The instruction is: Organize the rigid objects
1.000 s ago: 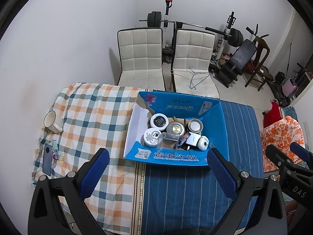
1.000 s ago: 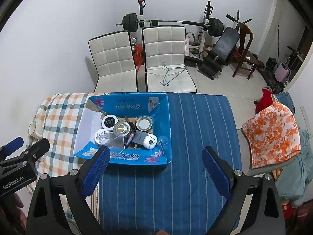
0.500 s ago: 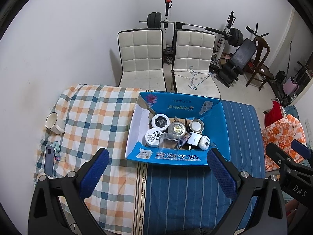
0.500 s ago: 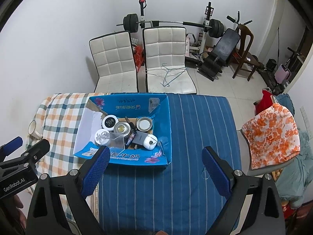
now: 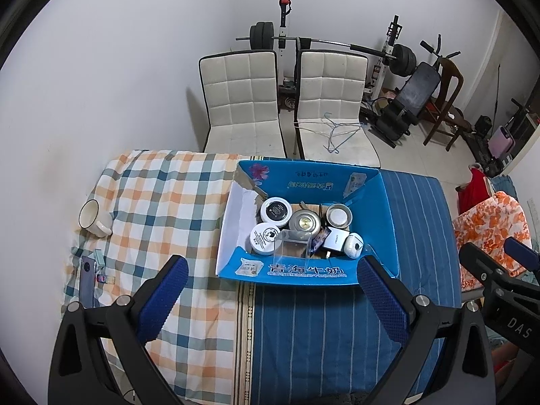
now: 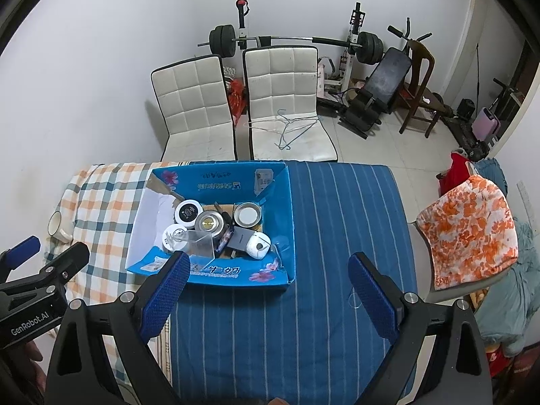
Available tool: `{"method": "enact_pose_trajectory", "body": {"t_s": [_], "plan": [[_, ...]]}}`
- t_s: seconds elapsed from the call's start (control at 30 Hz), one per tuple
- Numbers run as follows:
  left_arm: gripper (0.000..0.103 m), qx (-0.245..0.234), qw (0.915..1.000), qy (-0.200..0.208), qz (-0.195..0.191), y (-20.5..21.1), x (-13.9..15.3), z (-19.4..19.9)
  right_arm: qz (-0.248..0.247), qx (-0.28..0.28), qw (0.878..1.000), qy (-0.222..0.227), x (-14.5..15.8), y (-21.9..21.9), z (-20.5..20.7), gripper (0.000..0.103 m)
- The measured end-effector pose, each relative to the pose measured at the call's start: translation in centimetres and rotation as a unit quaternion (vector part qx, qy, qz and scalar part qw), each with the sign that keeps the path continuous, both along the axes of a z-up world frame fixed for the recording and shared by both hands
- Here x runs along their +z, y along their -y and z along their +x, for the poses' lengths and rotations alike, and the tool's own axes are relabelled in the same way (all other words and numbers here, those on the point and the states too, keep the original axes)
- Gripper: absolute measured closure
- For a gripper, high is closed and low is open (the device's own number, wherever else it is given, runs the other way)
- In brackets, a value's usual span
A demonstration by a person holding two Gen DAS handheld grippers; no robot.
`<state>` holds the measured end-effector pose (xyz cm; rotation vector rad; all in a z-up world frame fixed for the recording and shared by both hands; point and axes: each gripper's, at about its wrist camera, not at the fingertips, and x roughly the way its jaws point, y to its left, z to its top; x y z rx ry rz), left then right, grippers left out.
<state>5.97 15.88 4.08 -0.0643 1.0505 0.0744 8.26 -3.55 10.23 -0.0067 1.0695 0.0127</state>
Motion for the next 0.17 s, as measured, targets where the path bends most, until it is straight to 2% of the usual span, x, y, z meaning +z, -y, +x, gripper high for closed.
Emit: {"method": "enact_pose_trajectory", "body": {"t_s": [0.17], "plan": [[0.000,-0.004,1.0000,0.003,0.002,-0.03,0.04,0.25,0.000,0.000,1.000,0.000,-0.17,-0.03,-0.01,0.006]]}}
